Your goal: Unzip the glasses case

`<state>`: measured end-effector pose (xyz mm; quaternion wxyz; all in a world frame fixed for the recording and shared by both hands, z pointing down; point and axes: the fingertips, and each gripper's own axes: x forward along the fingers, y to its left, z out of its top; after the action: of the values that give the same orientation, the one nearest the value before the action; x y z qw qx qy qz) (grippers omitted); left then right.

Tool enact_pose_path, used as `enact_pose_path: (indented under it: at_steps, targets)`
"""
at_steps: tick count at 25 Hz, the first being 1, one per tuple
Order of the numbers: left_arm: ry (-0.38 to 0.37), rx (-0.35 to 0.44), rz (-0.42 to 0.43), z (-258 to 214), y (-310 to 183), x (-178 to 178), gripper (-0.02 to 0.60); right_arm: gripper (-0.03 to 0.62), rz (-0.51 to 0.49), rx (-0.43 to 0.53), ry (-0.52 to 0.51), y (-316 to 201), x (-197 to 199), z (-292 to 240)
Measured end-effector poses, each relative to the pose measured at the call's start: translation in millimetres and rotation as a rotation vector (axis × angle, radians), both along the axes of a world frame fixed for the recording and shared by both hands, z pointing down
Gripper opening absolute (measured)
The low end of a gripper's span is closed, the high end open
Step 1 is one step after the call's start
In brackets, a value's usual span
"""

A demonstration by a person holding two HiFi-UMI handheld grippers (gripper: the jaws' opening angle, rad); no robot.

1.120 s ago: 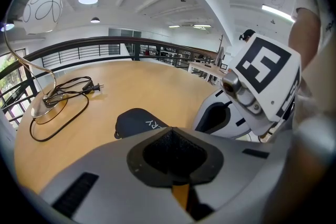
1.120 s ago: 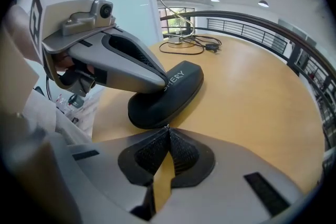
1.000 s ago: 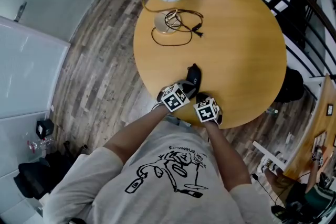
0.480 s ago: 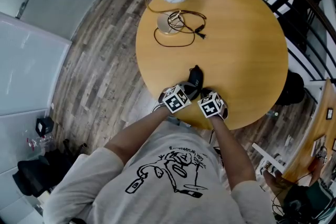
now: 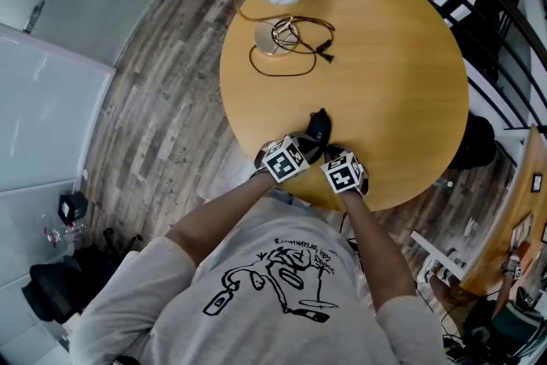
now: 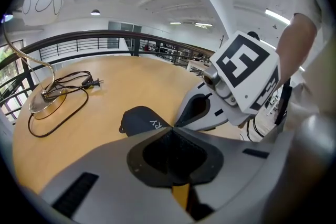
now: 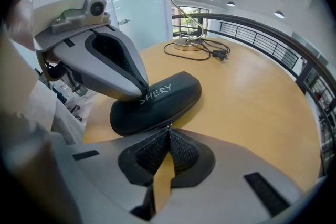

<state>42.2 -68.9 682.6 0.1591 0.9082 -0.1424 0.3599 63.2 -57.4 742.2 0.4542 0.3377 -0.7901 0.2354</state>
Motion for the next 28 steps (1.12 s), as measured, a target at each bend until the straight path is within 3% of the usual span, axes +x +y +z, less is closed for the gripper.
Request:
enact_pose_path:
  at_steps: [6, 11, 22, 28]
  targets:
    - [-0.002, -0.002, -0.006, -1, 7, 0, 0.006, 0.023, -0.006, -0.033, -0.078, 22, -20, -3]
    - [-0.012, 0.01, 0.042, 3, 14, 1, 0.006, 0.023, -0.01, -0.054, -0.094, 37, -32, -1]
    - [-0.017, 0.017, 0.081, 6, 21, 2, 0.006, 0.021, -0.02, -0.01, 0.009, 1, 2, 1]
    - [-0.017, 0.022, 0.086, 5, 21, 2, 0.006, 0.023, -0.173, 0.065, 0.089, -24, 13, 3]
